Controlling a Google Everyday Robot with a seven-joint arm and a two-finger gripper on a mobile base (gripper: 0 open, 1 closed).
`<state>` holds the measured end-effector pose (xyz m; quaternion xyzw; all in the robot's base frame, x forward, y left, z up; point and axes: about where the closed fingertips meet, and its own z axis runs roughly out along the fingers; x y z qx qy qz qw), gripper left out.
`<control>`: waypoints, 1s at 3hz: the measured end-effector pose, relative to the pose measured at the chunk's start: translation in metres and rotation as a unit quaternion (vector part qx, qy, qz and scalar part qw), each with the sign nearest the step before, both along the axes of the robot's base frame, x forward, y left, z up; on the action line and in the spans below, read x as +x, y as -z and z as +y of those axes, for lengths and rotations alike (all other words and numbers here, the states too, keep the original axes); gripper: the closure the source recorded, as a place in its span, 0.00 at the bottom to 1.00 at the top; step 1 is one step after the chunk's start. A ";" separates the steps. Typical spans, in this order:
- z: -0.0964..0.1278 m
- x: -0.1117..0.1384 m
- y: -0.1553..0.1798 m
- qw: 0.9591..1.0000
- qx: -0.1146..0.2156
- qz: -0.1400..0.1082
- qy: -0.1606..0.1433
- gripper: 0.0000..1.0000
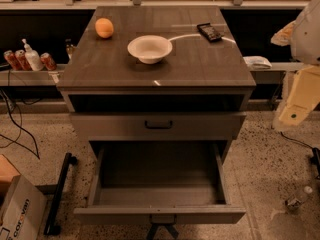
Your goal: Close middle drawer
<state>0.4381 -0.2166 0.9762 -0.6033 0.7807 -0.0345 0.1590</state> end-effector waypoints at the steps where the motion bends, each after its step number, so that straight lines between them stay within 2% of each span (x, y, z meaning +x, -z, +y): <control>1: 0.000 0.000 0.000 1.000 0.000 0.000 0.000 0.00; 2: 0.001 0.000 -0.002 1.000 0.000 -0.004 0.000 0.11; 3: 0.008 -0.004 0.013 1.000 0.015 0.000 -0.010 0.35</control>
Offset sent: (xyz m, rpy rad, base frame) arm 0.0000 0.0000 0.0000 0.0000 0.0000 0.0000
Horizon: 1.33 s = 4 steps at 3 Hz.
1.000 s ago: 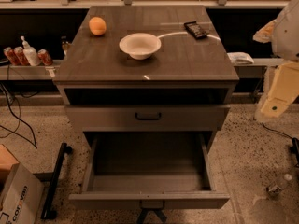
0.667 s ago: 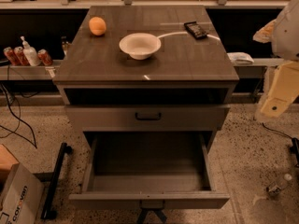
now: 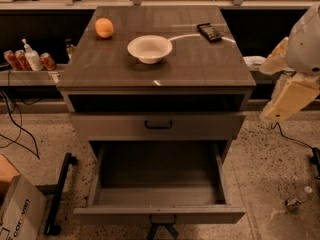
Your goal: Close middle drawer
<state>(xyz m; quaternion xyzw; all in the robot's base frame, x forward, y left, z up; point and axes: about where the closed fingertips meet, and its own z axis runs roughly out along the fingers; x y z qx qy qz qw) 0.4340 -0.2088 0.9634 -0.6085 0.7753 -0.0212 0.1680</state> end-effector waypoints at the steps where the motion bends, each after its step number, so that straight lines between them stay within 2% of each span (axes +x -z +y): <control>1: 0.009 -0.008 0.028 1.000 0.003 0.014 -0.006 0.56; 2: 0.016 -0.018 0.065 1.000 0.008 0.017 -0.003 0.81; 3: 0.016 -0.024 0.132 0.998 0.030 0.048 0.008 1.00; 4: 0.017 -0.026 0.134 0.998 0.028 0.049 0.007 1.00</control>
Offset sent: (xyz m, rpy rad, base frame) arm -0.0242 0.0200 -0.1216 0.0352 0.0203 -0.0177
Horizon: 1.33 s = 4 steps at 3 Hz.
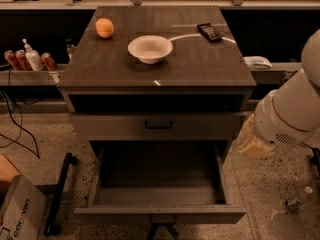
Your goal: Close middle drawer
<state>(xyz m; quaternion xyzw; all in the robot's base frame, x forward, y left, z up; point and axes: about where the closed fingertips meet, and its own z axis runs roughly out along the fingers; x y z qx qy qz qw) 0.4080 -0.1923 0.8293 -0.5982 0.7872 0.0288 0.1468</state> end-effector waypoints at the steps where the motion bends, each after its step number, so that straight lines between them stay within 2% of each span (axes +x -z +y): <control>1: 0.012 0.001 0.010 1.000 -0.014 -0.001 -0.007 1.00; 2: 0.026 -0.002 0.043 1.000 -0.004 0.010 -0.010 1.00; 3: 0.041 -0.018 0.081 0.999 0.020 0.033 -0.011 1.00; 4: 0.057 -0.043 0.120 0.997 0.059 0.055 -0.001 1.00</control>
Offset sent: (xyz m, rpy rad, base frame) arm -0.0055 0.0432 -0.0938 0.0359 0.0513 0.0187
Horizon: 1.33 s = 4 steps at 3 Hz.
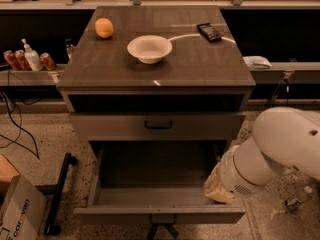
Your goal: Close middle drawer
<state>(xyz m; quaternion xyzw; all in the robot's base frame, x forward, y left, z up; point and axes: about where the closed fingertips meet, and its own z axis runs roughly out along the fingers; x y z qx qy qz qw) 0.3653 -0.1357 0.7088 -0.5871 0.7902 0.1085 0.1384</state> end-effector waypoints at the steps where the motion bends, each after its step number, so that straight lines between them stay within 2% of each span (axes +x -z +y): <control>1: 0.005 -0.008 0.049 0.998 0.055 0.021 0.029 1.00; 2: 0.006 -0.008 0.055 0.998 0.053 0.025 0.032 1.00; 4: 0.011 -0.009 0.123 0.997 0.046 0.056 0.031 1.00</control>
Offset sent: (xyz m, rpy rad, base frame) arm -0.0087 0.0038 -0.0370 0.0826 0.0337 -0.0421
